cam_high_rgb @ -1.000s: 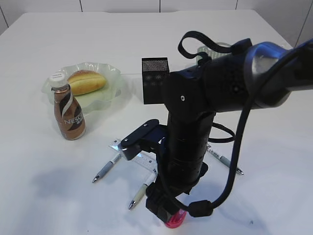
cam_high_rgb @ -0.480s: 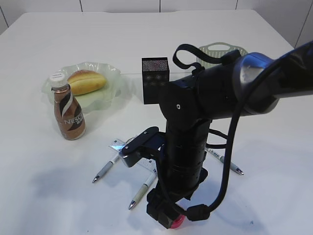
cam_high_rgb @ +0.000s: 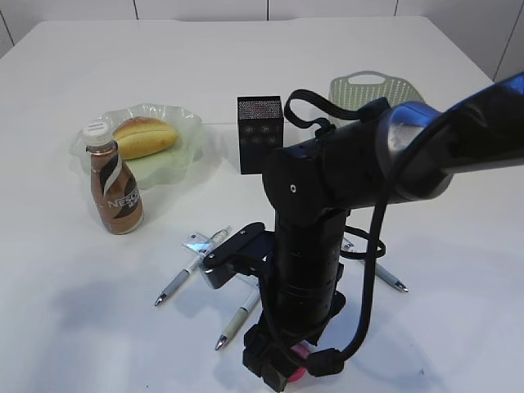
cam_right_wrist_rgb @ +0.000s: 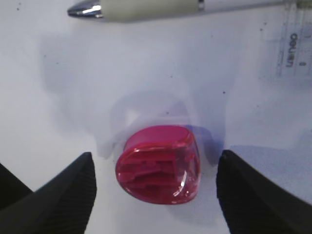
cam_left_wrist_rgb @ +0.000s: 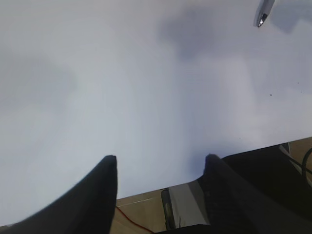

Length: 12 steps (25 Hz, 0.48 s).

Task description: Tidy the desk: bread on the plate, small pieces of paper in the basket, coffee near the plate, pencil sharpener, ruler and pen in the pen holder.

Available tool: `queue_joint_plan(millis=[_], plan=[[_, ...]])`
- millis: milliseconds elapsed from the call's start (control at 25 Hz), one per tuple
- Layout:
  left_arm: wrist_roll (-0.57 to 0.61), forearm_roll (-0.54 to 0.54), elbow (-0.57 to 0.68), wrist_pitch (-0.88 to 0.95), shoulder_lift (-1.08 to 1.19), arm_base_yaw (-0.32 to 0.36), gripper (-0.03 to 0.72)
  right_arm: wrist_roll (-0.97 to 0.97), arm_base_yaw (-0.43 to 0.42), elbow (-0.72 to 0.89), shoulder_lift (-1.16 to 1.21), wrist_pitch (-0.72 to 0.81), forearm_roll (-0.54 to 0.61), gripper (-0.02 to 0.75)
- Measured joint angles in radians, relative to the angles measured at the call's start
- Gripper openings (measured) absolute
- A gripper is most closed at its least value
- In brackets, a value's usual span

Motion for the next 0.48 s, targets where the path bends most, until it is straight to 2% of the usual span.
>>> queue_joint_plan(millis=[480], plan=[[0.000,0.002,0.000,0.000,0.000,0.000,0.394,-0.010,0.000,0.000,0.010,-0.017,0.002,0.594]])
